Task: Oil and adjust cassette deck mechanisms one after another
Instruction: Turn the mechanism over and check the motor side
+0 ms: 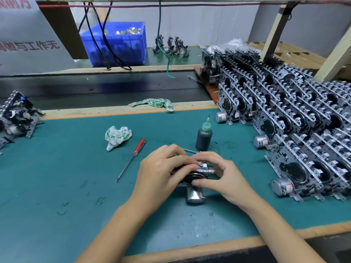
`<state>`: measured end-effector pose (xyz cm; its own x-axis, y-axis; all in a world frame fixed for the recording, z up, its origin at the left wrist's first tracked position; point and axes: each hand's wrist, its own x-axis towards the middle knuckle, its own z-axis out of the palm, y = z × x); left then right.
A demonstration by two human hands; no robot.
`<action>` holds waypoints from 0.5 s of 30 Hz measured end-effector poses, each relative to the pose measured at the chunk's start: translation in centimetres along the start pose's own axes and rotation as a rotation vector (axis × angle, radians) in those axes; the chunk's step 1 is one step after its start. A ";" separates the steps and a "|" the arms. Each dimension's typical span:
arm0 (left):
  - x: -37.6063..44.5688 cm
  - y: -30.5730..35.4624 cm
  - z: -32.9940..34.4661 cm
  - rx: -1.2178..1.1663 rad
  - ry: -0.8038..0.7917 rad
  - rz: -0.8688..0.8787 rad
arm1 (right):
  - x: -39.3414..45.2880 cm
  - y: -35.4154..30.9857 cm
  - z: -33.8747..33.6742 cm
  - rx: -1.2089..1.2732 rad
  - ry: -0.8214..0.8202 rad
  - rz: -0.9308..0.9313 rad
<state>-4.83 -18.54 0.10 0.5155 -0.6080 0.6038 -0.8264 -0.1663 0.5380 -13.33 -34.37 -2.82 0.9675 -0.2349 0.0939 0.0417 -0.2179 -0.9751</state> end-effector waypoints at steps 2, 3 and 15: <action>-0.1 -0.1 0.0 0.006 0.008 0.000 | -0.1 0.1 0.1 0.032 -0.010 -0.005; -0.2 -0.1 0.0 0.005 0.011 -0.002 | -0.2 0.2 0.2 0.045 -0.012 -0.009; 0.0 -0.2 0.2 -0.021 0.014 -0.023 | -0.7 0.4 0.3 0.056 -0.062 0.034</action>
<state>-4.73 -18.67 -0.08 0.5377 -0.5934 0.5990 -0.8092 -0.1638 0.5642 -13.92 -33.96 -3.35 0.9821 -0.1819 0.0500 0.0212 -0.1569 -0.9874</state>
